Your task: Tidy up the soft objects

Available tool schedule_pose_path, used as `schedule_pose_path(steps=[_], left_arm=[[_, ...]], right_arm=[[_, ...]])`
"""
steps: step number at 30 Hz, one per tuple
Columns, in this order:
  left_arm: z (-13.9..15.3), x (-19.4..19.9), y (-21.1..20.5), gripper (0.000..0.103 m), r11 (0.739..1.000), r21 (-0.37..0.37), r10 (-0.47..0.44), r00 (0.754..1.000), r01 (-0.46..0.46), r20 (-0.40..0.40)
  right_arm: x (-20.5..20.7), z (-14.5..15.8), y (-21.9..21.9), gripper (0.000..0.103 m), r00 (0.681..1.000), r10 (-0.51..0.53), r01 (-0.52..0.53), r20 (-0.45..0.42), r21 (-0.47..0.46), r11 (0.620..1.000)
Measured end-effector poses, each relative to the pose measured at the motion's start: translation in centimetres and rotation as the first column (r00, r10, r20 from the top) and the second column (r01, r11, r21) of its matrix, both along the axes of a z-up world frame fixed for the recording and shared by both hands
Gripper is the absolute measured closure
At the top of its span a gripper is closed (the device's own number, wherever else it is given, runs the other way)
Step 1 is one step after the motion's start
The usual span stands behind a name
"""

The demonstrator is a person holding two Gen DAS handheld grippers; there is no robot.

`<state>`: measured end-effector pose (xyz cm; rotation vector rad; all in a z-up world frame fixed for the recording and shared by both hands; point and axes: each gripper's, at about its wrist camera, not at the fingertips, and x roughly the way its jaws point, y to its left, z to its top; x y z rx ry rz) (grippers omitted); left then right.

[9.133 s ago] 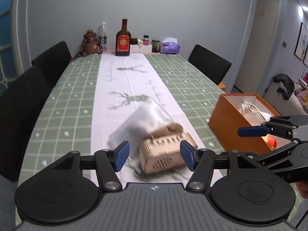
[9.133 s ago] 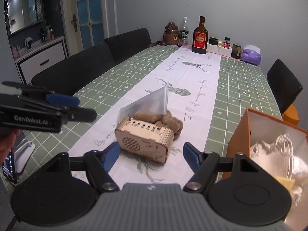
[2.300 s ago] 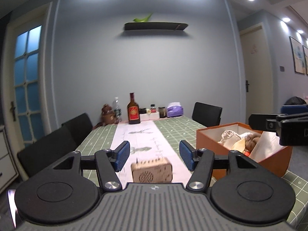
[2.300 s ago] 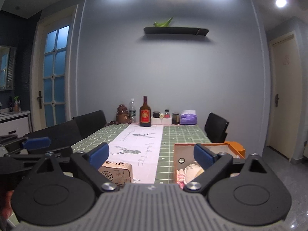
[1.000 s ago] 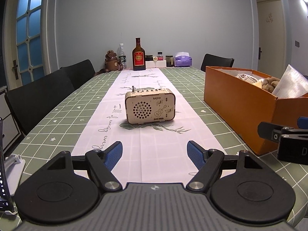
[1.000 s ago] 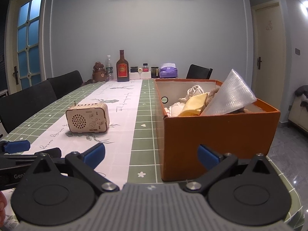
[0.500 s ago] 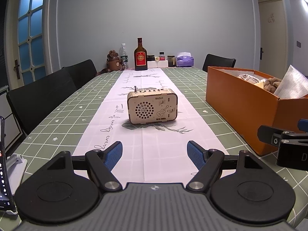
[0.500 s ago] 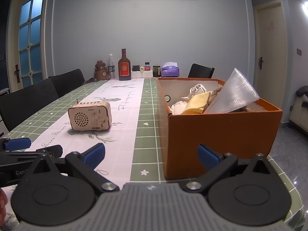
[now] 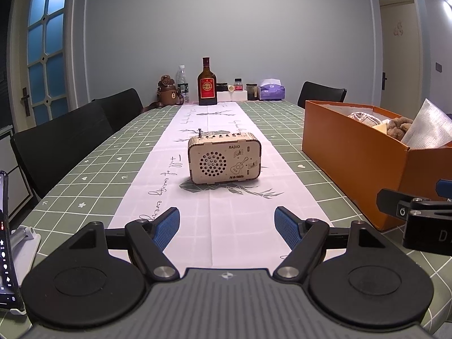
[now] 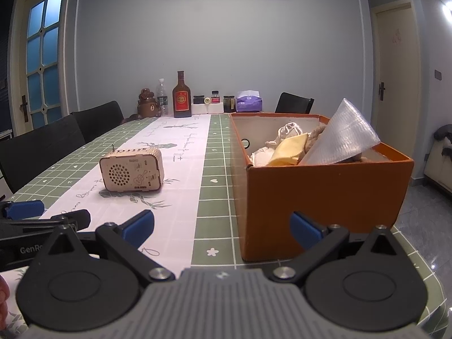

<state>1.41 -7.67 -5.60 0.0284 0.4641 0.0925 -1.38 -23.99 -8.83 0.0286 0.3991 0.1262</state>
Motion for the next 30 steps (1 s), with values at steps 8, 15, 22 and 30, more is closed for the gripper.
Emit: schedule_pose_path(steps=[8,15,22,30], left_arm=[[0.06,-0.1,0.05,0.013,1.0,0.001,0.0,1.0,0.0,0.001],[0.11,-0.16,0.08,0.013,1.0,0.001,0.001,1.0,-0.001,0.002],[0.09,-0.14,0.11,0.013,1.0,0.001,0.0,1.0,0.0,0.002],[0.31,-0.28,0.18,0.013,1.0,0.002,0.001,1.0,-0.001,0.002]], right_arm=[[-0.03,-0.02,0.0,0.003,1.0,0.0,0.0,0.001,0.001,1.0],[-0.01,-0.04,0.0,0.003,1.0,0.0,0.0,0.001,0.001,1.0],[0.01,-0.07,0.01,0.003,1.0,0.0,0.0,0.001,0.001,1.0],[-0.07,-0.03,0.25,0.003,1.0,0.002,-0.002,0.002,-0.002,1.0]])
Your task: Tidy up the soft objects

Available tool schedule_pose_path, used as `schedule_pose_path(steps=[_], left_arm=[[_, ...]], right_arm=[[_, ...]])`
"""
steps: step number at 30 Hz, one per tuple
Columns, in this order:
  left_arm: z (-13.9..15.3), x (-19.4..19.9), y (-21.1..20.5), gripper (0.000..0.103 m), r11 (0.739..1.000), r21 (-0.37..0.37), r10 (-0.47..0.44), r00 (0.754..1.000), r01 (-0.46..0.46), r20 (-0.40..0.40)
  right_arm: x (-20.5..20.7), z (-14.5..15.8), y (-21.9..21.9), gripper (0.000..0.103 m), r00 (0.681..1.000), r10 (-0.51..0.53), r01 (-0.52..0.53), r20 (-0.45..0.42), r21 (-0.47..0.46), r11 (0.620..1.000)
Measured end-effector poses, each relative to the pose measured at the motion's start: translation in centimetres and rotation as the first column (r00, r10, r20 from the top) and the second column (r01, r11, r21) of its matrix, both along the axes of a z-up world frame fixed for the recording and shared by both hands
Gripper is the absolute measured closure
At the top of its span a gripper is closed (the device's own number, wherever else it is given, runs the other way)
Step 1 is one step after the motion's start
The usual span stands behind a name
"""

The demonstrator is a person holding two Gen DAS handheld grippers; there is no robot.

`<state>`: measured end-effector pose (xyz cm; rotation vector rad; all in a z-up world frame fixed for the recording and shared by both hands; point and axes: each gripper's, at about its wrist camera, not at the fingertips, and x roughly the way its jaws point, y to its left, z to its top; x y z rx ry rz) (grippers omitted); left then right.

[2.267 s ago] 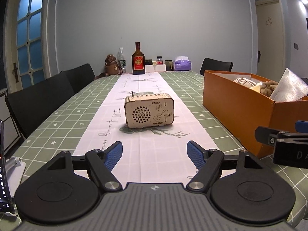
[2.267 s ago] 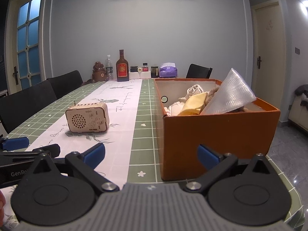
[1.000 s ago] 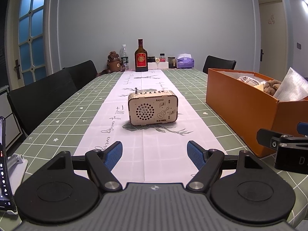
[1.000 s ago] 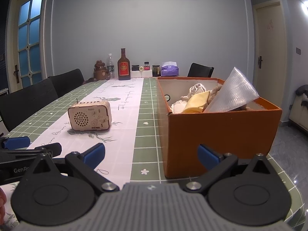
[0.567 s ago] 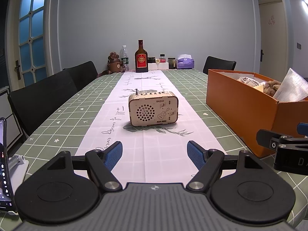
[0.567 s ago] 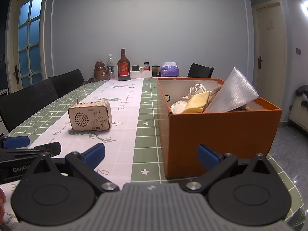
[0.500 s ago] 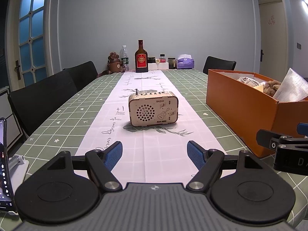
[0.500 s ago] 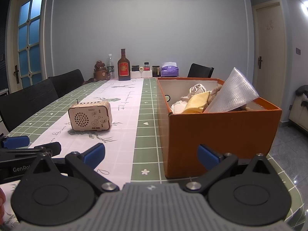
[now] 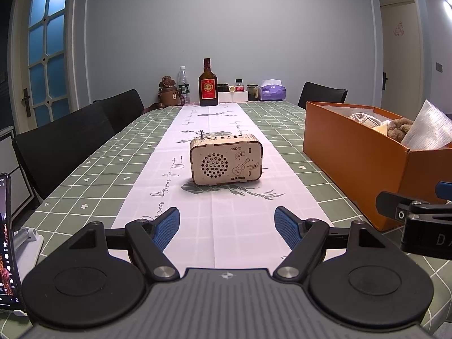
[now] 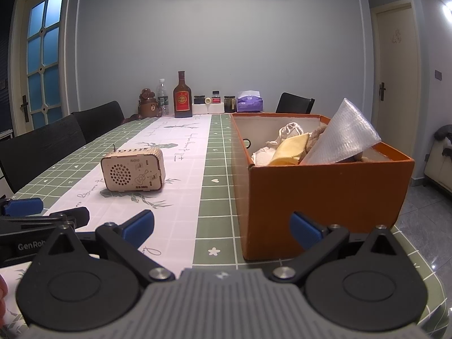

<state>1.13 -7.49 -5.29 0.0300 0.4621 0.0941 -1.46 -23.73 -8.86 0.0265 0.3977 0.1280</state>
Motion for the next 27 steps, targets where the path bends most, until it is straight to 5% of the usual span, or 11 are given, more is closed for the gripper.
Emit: schedule_pose_path(steps=[27], left_arm=[[0.48,-0.17,0.0,0.013,1.0,0.001,-0.004,1.0,0.004,-0.002]], right_arm=[[-0.11,0.39,0.09,0.003,1.0,0.004,-0.004,0.005,-0.004,1.0]])
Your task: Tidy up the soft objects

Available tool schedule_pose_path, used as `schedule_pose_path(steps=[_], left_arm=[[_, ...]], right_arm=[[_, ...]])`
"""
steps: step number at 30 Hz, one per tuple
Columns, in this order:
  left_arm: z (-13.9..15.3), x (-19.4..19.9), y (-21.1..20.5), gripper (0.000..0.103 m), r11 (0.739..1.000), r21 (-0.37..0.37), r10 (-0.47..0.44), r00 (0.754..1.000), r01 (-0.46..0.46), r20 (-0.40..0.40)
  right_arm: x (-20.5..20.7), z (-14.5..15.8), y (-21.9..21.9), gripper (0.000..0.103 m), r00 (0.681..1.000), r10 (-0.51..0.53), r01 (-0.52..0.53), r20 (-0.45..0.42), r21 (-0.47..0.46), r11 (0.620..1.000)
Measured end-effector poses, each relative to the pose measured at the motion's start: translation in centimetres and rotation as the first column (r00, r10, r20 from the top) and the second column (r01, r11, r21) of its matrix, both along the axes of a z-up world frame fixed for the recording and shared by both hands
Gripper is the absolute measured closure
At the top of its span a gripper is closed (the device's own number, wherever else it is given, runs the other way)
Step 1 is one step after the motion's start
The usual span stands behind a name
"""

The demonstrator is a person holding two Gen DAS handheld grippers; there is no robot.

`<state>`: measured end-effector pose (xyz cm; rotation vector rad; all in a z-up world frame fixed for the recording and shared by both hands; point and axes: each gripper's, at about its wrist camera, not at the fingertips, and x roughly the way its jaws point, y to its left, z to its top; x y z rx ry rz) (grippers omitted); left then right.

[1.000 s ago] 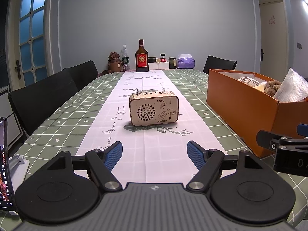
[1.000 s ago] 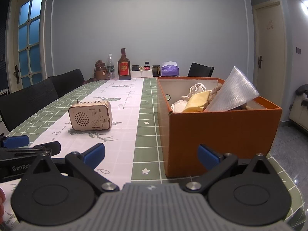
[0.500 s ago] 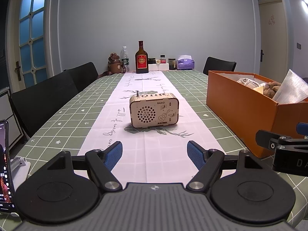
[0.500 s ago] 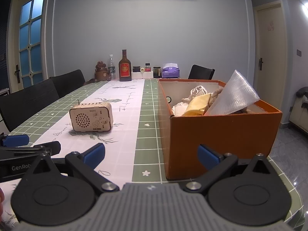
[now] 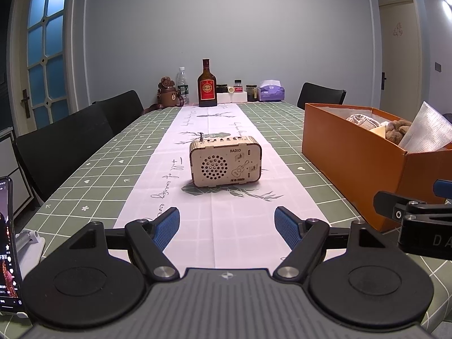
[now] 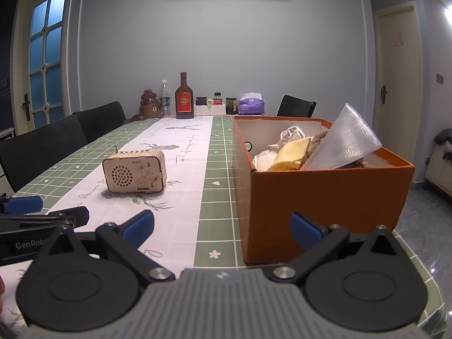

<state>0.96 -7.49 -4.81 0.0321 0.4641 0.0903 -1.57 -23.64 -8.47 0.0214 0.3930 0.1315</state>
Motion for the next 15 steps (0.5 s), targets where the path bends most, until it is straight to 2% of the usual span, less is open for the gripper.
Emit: schedule_pose_path(steps=[15], left_arm=[[0.15,0.11,0.19,0.013,1.0,-0.001,0.004,1.0,-0.004,0.006]], right_arm=[[0.15,-0.12,-0.13,0.003,1.0,0.003,-0.003,-0.003,-0.001,1.0]])
